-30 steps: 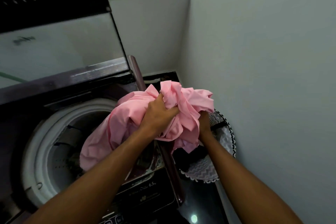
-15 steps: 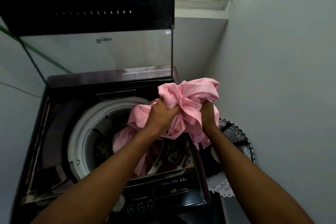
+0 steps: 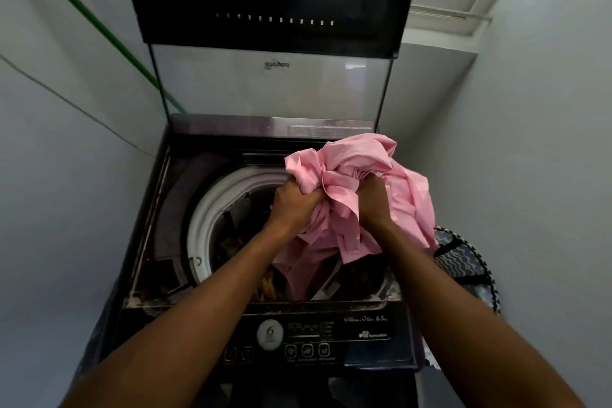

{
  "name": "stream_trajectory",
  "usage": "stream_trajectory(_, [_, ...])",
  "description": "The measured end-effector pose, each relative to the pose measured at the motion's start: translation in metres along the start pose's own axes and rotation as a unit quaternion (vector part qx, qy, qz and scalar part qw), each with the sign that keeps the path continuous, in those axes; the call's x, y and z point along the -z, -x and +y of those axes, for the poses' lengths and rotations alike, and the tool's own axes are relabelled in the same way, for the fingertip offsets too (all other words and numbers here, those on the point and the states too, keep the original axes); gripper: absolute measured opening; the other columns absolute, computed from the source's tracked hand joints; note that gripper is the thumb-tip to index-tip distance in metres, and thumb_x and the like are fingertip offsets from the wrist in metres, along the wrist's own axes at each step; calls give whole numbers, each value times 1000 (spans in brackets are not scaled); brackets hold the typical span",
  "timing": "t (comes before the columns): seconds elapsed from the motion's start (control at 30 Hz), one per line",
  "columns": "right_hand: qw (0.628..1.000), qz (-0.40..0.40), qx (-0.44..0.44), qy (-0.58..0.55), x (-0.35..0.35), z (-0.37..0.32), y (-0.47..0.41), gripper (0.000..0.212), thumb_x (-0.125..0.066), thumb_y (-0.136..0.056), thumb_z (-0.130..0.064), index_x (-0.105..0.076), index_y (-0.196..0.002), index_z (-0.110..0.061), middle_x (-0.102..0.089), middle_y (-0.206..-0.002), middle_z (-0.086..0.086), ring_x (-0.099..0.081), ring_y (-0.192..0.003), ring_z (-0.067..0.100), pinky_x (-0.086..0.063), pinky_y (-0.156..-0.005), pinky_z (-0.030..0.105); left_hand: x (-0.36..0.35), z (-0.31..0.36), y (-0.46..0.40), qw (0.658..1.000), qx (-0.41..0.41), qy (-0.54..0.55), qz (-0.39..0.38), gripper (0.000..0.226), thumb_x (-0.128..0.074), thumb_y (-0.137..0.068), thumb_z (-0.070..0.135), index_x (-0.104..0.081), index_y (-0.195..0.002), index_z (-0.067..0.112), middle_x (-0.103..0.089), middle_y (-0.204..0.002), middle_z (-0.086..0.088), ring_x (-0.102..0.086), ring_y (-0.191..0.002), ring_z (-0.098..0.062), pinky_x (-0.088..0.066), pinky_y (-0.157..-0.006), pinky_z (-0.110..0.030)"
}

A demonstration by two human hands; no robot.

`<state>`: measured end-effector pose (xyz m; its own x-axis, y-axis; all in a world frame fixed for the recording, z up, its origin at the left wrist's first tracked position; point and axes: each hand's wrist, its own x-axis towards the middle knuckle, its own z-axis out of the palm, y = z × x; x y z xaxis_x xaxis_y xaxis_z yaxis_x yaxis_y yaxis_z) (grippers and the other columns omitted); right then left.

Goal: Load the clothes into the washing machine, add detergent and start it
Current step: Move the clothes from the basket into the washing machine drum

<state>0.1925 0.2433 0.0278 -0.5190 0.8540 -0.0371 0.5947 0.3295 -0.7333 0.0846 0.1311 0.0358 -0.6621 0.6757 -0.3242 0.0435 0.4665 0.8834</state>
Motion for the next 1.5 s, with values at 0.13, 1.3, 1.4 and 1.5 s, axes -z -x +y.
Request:
stream_trajectory(0.13, [998, -54, 9, -31, -35, -19, 3, 31, -53, -71, -39, -47, -53, -14, -61, -58, 16, -50, -60, 16, -31, -55, 32, 28, -20, 0, 999, 24, 13, 30, 54, -65, -70, 53, -65, -110, 17, -71, -95, -4, -68, -91, -27, -56, -81, -42])
stream_trajectory(1.3, [982, 132, 132, 43, -2, 49, 21, 15, -55, -81, -2, -63, -92, -7, -59, -90, 5, -54, -83, 16, -45, -75, 24, -33, -22, -7, 973, -163, -102, -127, 27, -57, -89, 8, -69, -108, 24, -71, -103, 7, -65, -93, -4, -56, -82, -25])
stream_trajectory(1.4, [980, 179, 75, 42, 25, 84, 26, 17, -56, -79, -1, -63, -92, -8, -59, -91, 5, -55, -83, 17, -44, -77, 26, -74, -6, 1, 957, -202, -125, -165, 27, -58, -89, 8, -70, -108, 23, -72, -96, 7, -67, -86, -7, -56, -79, -27])
stream_trajectory(1.5, [979, 201, 2, 20, 49, 130, 38, 17, -55, -79, 0, -64, -90, -9, -61, -89, 6, -56, -80, 18, -44, -74, 27, -114, 0, 7, 929, -257, -167, -206, 27, -57, -89, 14, -67, -108, 31, -71, -93, 12, -64, -79, 0, -53, -75, -24])
